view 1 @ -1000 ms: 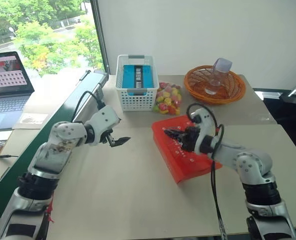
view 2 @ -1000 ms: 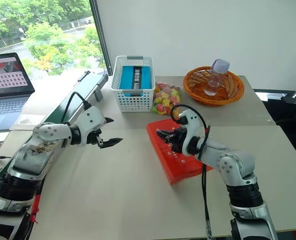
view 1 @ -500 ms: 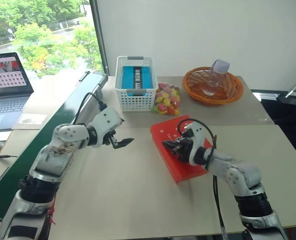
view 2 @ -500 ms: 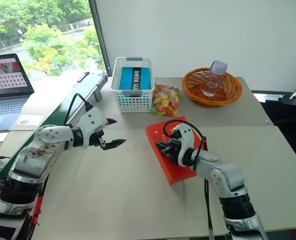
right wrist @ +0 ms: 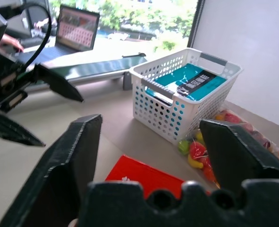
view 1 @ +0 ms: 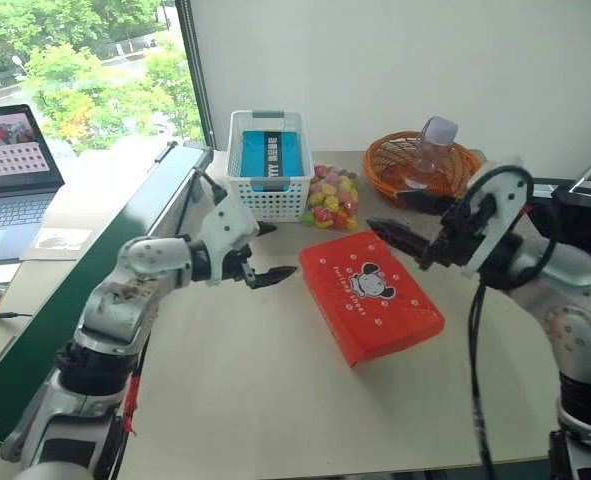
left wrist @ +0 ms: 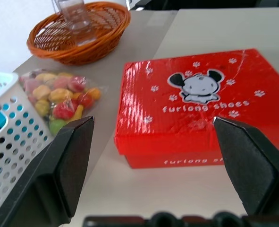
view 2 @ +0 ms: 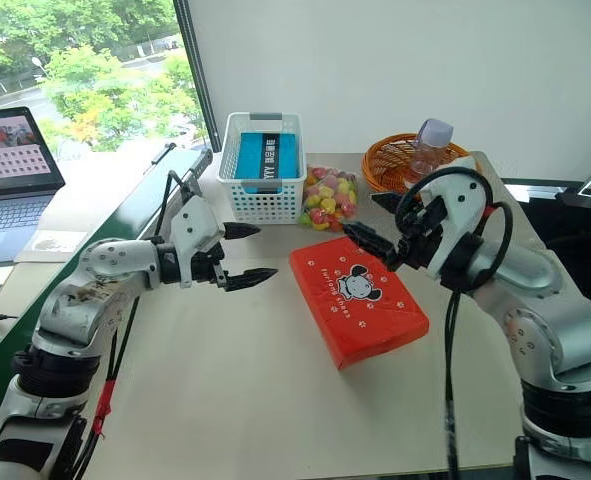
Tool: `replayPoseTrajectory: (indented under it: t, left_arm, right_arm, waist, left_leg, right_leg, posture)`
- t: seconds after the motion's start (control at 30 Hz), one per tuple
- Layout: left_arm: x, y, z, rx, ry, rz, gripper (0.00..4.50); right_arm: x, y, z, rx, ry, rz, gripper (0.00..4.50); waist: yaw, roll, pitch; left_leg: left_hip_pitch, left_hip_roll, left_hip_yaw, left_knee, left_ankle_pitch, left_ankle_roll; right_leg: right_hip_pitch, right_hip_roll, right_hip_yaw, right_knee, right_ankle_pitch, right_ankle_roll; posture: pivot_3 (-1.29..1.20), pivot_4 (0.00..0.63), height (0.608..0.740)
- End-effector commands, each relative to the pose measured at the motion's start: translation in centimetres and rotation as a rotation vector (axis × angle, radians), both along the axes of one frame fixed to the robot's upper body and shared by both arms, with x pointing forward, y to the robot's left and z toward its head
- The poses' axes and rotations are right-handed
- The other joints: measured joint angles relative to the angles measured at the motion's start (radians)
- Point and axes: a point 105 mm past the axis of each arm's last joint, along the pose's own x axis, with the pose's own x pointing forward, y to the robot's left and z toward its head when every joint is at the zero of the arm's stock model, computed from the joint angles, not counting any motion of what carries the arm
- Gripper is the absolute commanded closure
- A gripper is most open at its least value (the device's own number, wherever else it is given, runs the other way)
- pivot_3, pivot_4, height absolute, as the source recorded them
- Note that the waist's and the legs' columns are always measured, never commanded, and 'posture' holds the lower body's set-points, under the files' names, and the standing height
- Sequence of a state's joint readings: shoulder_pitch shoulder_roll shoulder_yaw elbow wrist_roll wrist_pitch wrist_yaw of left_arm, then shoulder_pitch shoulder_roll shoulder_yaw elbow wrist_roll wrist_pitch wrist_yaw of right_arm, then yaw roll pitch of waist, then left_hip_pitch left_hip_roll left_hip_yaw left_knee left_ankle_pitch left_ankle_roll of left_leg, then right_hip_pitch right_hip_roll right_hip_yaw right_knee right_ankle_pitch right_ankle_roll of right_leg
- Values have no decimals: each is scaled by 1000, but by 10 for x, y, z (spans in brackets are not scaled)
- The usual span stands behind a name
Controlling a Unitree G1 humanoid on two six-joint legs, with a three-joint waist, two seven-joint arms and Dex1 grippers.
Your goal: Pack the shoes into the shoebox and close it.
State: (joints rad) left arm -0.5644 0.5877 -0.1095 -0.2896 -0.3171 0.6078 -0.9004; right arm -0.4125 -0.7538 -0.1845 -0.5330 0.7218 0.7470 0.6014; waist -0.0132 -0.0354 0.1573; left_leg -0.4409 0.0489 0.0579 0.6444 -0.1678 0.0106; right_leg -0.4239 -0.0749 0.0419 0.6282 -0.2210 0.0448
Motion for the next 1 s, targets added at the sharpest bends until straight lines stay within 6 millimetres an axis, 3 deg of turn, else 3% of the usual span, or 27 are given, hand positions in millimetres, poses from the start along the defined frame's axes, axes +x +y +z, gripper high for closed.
replayPoseTrajectory:
  t: [0.03, 0.17, 0.2, 0.27, 0.4, 0.5, 0.6, 0.67, 0.73, 0.83, 0.93, 1.0]
  left_arm:
    - [8, 1, 7, 22, -70, 2, 220]
    - [12, 7, -1, 14, -70, 49, 220]
    - [16, 18, -4, -4, -77, 118, 220]
    - [19, 35, -11, -29, -81, 213, 220]
    - [20, 51, -31, -137, -54, 388, 220]
    - [22, 54, -46, -174, -56, 480, 220]
    - [23, 63, -66, -201, -38, 582, 220]
    - [17, 79, -102, -164, -1, 663, 220]
    - [7, 88, -124, -167, 39, 732, 220]
    - [0, 89, -138, -192, 66, 786, 220]
    - [-7, 92, -157, -184, 97, 840, 220]
    - [-10, 92, -160, -201, 99, 866, 220]
  right_arm:
    - [-12, -2, 3, -19, -21, 33, 75]
    - [-8, -35, -4, 99, 23, -120, 75]
    - [-5, -66, -8, 166, 24, -256, 75]
    - [-7, -110, -16, 230, 26, -442, 75]
    - [-18, -169, -36, 296, 3, -743, 75]
    - [-25, -190, -58, 328, 1, -893, 75]
    - [-31, -197, -85, 350, 33, -985, 75]
    - [-29, -178, -110, 304, 84, -970, 75]
    - [-28, -157, -130, 273, 116, -947, 75]
    - [-29, -146, -149, 215, 115, -952, 75]
    - [-32, -148, -170, 179, 111, -1042, 75]
    - [-35, -148, -181, 180, 125, -1075, 75]
  waist:
    - [1, 0, 0]
    - [2, -1, 0]
    - [2, -1, 0]
    - [8, -1, 0]
    - [12, 0, 0]
    - [13, 0, 0]
    - [10, 0, 0]
    - [2, 3, -2]
    - [-11, 4, -3]
    - [-12, 4, -2]
    - [2, 4, -2]
    - [4, 4, -3]
  left_leg:
    - [0, 0, 0, 0, 0, 0]
    - [0, 0, 0, 1, 0, 0]
    - [0, -1, 0, 0, 0, 0]
    - [0, -1, 0, 0, 0, 0]
    - [0, -1, 1, 0, 0, 0]
    - [1, -1, 0, 1, 0, 0]
    - [2, 0, 0, 1, 0, 0]
    - [2, 0, 1, 1, 0, 0]
    - [5, 0, 2, 0, 0, 0]
    - [5, 1, 2, -1, 0, 0]
    - [5, 0, 3, -1, -4, -7]
    - [6, 1, 3, -1, -5, -8]
  right_leg:
    - [0, 0, 0, 0, 0, 0]
    - [0, -1, 0, 0, 0, 0]
    - [0, -1, 0, 0, 0, 0]
    - [1, -1, 0, -1, 1, 0]
    - [0, -2, 0, -1, 1, 0]
    - [2, -1, 0, 0, 0, 1]
    - [2, -1, 1, 0, -2, 2]
    - [1, -1, 1, 0, -3, 0]
    - [2, -1, 3, 0, -3, -1]
    - [0, -1, 3, 1, -4, -3]
    - [1, -3, 2, 0, -3, -2]
    - [1, -3, 1, -1, -3, -2]
  posture:
    - [0, 150, 740]
    - [0, 150, 740]
    - [0, 150, 740]
    - [0, 150, 740]
    - [0, 150, 740]
    - [0, 150, 740]
    - [0, 150, 740]
    - [0, 150, 740]
    - [0, 150, 740]
    - [0, 150, 740]
    - [0, 150, 740]
    - [0, 150, 740]
